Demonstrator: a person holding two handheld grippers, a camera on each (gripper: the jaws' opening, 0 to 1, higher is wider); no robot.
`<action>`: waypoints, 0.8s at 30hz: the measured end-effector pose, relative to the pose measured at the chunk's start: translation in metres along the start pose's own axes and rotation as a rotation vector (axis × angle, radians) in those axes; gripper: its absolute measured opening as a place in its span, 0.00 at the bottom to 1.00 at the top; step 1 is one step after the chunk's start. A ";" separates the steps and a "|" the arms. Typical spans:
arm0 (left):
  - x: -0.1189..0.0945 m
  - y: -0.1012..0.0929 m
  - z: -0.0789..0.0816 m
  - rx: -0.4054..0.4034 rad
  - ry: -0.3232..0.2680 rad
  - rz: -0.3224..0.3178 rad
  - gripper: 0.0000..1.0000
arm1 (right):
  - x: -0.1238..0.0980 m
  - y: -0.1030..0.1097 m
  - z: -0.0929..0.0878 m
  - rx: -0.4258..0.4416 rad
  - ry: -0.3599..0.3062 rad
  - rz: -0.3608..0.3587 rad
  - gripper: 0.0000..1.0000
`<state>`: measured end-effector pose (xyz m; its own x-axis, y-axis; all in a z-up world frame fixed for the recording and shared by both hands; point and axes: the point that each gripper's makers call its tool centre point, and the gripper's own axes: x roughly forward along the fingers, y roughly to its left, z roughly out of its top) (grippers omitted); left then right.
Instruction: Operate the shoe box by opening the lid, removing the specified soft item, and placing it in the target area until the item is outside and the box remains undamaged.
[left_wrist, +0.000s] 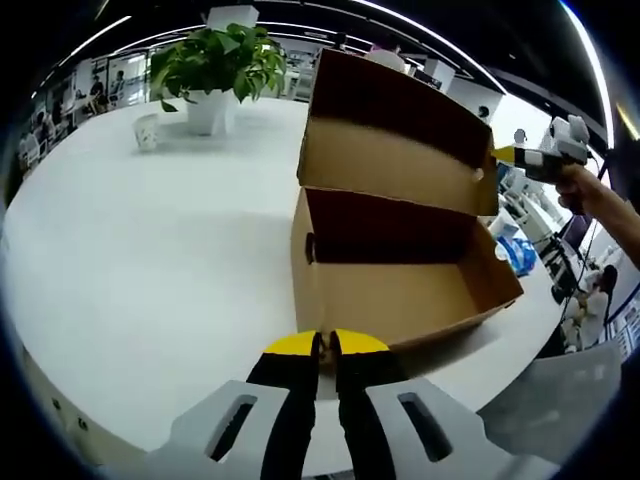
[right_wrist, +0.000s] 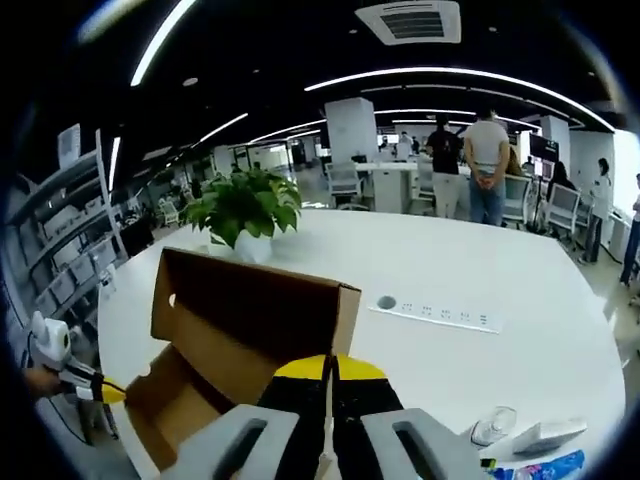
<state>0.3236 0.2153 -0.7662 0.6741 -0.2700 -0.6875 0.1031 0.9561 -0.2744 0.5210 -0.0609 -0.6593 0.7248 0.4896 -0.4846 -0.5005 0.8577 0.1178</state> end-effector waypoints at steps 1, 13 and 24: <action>0.000 0.000 0.000 0.004 0.001 0.000 0.03 | -0.001 0.000 0.000 0.001 -0.002 0.001 0.00; 0.001 0.000 0.000 0.002 -0.005 -0.008 0.03 | -0.013 0.007 -0.004 -0.027 -0.025 0.007 0.00; 0.001 -0.001 0.000 -0.009 -0.004 -0.034 0.03 | -0.029 0.014 -0.010 -0.043 -0.046 0.021 0.00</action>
<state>0.3245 0.2144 -0.7668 0.6732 -0.3016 -0.6752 0.1189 0.9453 -0.3037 0.4879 -0.0645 -0.6523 0.7347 0.5148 -0.4418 -0.5348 0.8402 0.0896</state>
